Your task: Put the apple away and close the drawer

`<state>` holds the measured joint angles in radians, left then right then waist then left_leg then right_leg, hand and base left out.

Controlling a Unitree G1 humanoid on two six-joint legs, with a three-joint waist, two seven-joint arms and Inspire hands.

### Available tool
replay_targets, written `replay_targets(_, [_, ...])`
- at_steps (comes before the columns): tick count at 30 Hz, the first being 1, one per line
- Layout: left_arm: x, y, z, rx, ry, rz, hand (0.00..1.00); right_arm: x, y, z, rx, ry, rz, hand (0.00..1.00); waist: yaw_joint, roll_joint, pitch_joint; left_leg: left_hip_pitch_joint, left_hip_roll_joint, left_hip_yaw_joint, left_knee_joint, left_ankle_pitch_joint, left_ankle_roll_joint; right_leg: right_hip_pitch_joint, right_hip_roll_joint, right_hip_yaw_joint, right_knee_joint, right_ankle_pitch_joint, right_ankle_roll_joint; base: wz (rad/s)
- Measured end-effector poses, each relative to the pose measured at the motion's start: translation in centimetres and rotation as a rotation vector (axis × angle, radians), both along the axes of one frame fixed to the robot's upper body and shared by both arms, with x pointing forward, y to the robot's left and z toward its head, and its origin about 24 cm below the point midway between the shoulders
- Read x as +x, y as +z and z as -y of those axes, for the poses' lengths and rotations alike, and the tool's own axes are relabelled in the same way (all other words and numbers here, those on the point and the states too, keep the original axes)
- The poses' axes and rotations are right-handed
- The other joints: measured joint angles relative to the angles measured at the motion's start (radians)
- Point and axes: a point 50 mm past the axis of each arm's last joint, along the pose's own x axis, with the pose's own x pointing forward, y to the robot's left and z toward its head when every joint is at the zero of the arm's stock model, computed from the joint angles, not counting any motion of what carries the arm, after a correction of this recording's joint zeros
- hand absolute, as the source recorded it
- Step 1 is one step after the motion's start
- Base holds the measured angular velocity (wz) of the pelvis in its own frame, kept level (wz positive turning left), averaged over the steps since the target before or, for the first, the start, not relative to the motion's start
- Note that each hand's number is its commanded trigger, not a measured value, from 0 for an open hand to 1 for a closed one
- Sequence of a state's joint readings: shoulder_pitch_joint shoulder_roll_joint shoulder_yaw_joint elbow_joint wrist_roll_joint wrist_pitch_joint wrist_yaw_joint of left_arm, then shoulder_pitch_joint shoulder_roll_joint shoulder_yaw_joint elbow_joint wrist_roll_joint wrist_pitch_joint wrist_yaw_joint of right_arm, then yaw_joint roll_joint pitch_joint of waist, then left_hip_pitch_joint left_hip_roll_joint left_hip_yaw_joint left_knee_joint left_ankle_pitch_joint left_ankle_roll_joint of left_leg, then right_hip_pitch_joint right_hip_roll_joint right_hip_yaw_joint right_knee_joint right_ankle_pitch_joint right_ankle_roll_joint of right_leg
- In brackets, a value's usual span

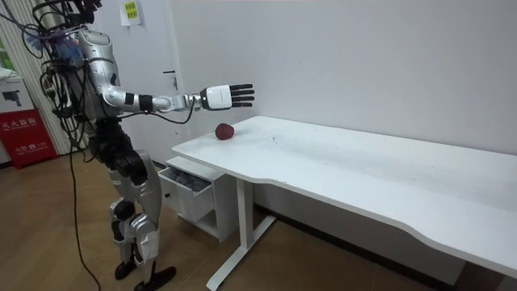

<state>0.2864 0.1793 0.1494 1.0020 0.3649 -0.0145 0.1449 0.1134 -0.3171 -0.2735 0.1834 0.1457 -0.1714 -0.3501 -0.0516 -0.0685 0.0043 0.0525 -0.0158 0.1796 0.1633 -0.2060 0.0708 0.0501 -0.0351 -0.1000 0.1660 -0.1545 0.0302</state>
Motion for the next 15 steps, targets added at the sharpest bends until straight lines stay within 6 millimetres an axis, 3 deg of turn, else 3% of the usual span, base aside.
replay_targets(12, [-0.6,-0.1,0.1,-0.001,-0.007,-0.019,0.0,0.0,-0.8,-0.6,-0.008,0.077,-0.07,0.0,0.005,-0.001,-0.0024,0.012,0.001,-0.016,0.003,-0.001,-0.001,0.019,0.001,-0.012,0.001,0.0,0.0,0.02])
replay_targets(15, [-0.7,-0.1,0.2,0.001,-0.009,-0.028,0.0,-0.2,-1.9,-0.8,-0.027,0.096,-0.135,0.0,0.005,-0.001,-0.0027,0.012,0.001,-0.018,0.003,-0.001,-0.002,0.019,0.001,-0.013,0.001,0.0,0.0,0.0])
